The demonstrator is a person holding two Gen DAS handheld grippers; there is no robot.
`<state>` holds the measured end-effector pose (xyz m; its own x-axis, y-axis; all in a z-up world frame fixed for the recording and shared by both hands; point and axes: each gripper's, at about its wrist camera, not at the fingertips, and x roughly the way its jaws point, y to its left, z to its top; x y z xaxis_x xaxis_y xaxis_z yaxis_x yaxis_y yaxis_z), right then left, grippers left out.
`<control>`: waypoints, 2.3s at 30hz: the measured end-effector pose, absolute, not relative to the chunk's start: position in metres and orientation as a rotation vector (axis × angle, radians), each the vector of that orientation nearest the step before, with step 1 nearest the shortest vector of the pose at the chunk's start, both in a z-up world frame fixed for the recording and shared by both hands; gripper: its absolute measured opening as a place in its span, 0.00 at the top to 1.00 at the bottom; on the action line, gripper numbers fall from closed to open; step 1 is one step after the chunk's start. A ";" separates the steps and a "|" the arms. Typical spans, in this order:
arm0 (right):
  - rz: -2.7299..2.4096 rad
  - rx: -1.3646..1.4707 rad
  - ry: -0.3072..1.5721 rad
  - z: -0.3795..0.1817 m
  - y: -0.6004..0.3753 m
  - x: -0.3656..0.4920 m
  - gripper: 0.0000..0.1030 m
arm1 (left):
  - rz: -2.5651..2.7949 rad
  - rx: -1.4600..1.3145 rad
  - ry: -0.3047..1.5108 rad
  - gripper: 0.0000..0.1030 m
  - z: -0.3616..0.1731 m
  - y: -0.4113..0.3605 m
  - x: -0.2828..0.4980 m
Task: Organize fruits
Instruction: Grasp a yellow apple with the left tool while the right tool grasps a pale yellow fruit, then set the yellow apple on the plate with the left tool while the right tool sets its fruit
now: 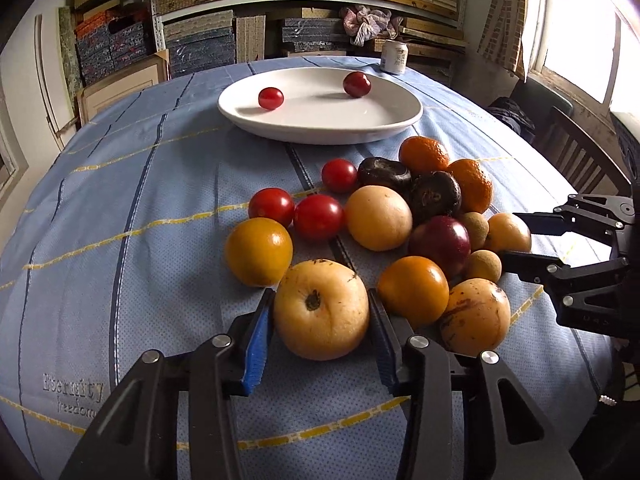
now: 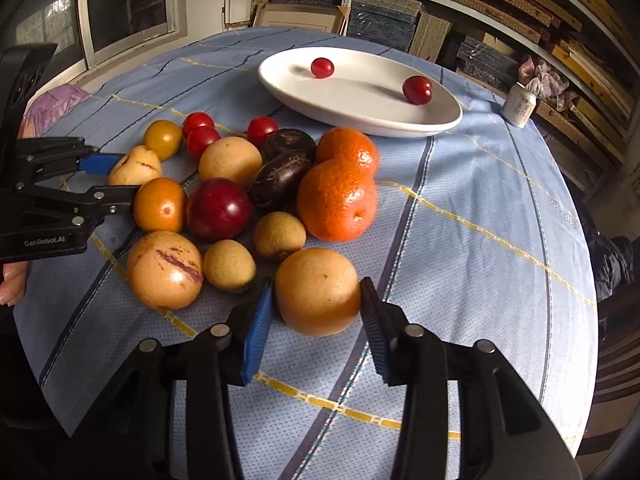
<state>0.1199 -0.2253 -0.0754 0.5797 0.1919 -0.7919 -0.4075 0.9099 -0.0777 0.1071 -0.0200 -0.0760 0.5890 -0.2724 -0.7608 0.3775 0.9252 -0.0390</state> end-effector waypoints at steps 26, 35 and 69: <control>0.352 -0.176 0.736 0.025 -0.249 0.234 0.59 | -0.399 0.107 0.755 0.56 0.013 -0.041 0.225; 0.315 -0.206 0.861 -0.021 -0.230 0.337 0.59 | -0.365 0.109 0.879 0.56 -0.023 -0.056 0.318; 0.385 -0.229 0.819 -0.061 -0.232 0.164 0.21 | -0.356 0.161 0.847 0.23 -0.066 0.009 0.146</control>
